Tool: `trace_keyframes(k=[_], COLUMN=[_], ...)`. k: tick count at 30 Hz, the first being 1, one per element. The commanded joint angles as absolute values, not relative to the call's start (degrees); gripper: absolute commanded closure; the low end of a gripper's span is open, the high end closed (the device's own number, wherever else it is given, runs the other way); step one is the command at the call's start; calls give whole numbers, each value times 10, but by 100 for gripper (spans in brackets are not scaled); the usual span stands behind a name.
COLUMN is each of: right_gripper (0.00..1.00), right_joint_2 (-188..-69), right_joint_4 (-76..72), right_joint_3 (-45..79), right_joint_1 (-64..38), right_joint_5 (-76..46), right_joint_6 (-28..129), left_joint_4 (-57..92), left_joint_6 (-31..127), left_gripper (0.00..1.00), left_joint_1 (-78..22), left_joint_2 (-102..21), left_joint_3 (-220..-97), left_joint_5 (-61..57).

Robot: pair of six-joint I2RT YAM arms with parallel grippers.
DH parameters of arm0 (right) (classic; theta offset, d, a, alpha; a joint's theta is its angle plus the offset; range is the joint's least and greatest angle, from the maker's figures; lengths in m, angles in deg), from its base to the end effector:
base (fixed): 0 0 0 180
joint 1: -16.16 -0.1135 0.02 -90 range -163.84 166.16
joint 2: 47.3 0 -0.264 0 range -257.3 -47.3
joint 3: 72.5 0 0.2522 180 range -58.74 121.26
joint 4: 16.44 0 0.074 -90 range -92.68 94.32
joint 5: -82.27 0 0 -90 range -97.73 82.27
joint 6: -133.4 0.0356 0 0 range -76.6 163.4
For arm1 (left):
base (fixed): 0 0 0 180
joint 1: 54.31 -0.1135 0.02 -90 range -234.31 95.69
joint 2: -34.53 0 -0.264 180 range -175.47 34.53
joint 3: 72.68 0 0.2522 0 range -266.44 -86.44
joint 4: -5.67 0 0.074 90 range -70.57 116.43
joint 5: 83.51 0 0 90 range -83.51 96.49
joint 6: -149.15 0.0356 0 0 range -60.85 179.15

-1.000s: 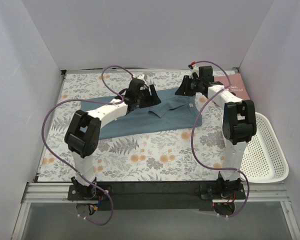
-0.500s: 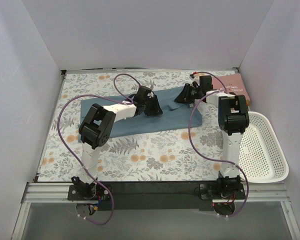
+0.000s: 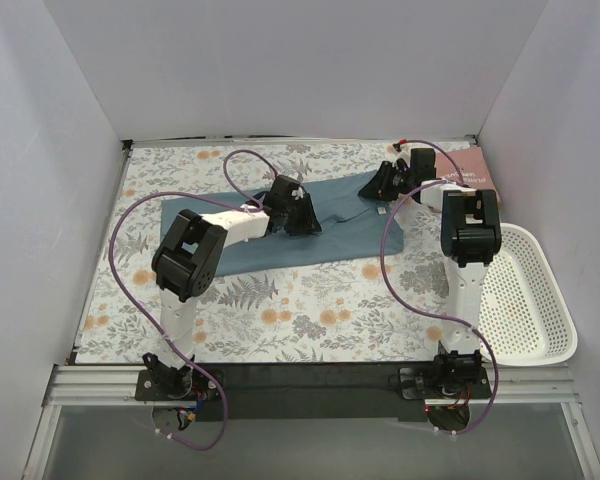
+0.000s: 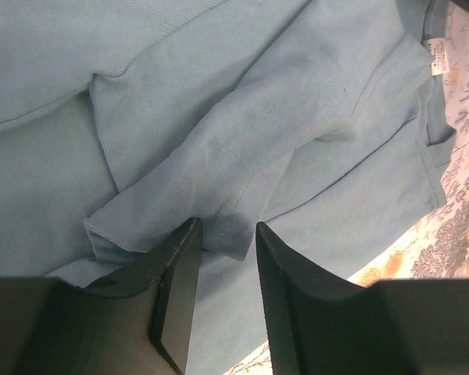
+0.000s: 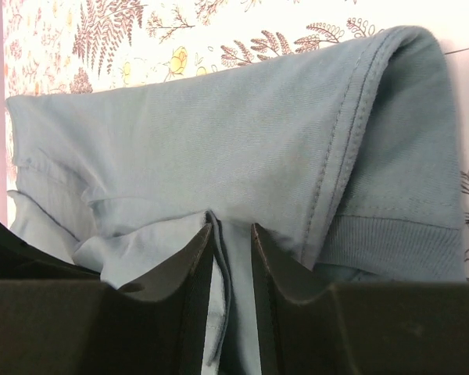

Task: Fold and stack the t-shirts
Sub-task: Fold the tshirt

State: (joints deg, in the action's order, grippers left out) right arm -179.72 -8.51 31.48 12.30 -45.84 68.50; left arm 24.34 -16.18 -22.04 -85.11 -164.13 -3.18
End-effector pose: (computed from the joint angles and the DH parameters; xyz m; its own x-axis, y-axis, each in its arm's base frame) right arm 0.4994 0.0557 0.1278 -0.7686 0.2827 -0.5739 -0.2460 0.6975 0.6730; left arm 0.3751 -0.2440 0.1442 -0.7594 -0.6484 -0.0546 -0.4390 0.5724 -0.6925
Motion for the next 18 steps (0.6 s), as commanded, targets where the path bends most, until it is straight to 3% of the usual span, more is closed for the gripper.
trace_keyframes(k=[1, 9, 18], right_gripper=[68, 67, 67], right_joint_2=[-1750, -1644, -1621], right_joint_4=[-99, -102, -101], right_joint_3=[314, 217, 154], right_joint_1=[123, 114, 109], right_joint_5=[-453, -397, -415], right_joint_6=[675, 667, 693], left_joint_4=[345, 359, 359], left_joint_6=[-128, -170, -321], left_gripper=[65, 39, 37], left_joint_1=[-225, -225, -221], left_joint_2=[-829, -800, -736], left_joint_3=[-1650, -1684, -1617], left_joint_5=[3, -1, 57])
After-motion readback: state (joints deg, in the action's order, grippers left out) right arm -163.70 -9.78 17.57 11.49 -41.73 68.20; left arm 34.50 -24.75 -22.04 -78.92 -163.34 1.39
